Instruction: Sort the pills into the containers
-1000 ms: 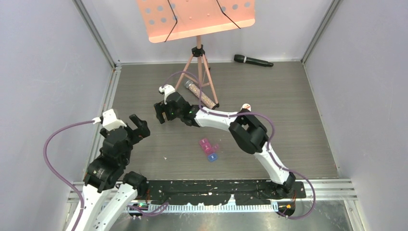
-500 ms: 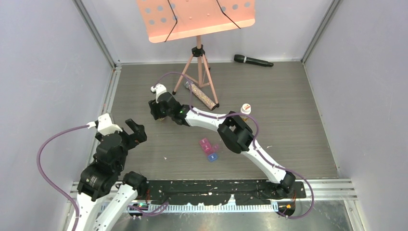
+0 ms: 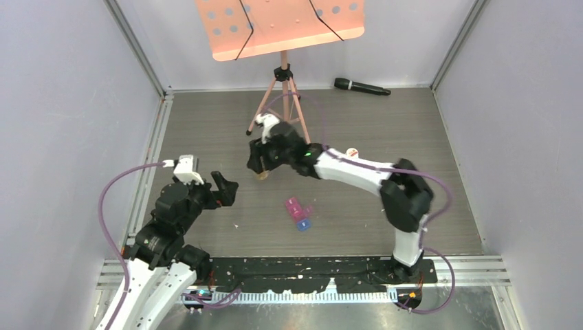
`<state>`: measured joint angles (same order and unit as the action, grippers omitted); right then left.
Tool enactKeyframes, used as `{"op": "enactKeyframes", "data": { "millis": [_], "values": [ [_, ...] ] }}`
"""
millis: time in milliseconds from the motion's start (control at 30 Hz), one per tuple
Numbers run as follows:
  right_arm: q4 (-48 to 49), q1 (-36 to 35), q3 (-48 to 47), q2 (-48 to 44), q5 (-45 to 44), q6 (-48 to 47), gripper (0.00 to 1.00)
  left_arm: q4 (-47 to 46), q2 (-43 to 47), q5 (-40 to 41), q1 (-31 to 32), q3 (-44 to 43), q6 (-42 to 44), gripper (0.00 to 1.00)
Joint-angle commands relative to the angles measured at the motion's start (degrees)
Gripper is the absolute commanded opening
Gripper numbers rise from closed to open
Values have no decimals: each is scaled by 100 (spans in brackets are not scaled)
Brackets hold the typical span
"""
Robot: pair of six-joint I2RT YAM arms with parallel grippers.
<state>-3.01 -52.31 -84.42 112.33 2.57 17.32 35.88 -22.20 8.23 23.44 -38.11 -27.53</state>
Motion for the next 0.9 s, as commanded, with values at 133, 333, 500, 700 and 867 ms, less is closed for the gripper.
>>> {"op": "enactKeyframes", "data": {
  "millis": [133, 333, 500, 700, 867],
  "values": [
    [-171, 769, 1018, -2405, 1653, 1039, 32, -2424, -869, -2302, 59, 346, 149, 93],
    [-384, 988, 1323, -3055, 1816, 1292, 33, -4211, -1478, -3411, 353, 489, 179, 93],
    [21, 1012, 1610, -3384, 1784, 1633, 33, -4866, -1894, -3278, 677, 481, 319, 93],
    [574, 1013, 1742, -3383, 2116, 2448, 33, -5424, -2463, -3958, 723, 519, 805, 81],
    [781, 1013, 1794, -3461, 2096, 2851, 33, -5950, -2767, -4030, 723, 566, 657, 63]
  ]
}}
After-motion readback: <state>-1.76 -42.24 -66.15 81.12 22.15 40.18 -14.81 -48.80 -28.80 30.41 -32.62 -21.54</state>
